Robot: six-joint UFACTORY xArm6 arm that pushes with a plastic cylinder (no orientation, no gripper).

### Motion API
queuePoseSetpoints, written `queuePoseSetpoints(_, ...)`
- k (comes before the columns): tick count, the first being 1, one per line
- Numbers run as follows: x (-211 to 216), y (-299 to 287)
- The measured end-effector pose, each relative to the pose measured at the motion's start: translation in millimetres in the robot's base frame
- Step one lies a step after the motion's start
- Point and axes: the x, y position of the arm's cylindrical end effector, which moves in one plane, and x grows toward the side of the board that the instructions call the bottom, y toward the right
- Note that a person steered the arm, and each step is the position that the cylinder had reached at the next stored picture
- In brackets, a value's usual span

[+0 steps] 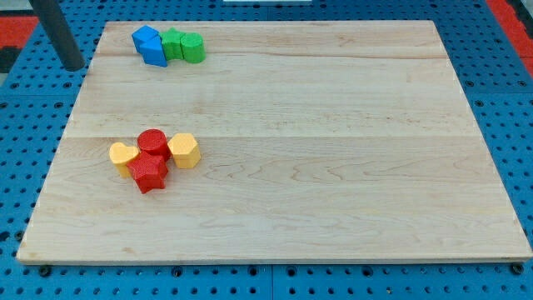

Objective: Point at the blue cube

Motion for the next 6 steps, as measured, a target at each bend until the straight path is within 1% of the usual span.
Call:
queuePoseSetpoints(5,-0.5,2.6)
queuePoseSetpoints(6,-36.8,28.3)
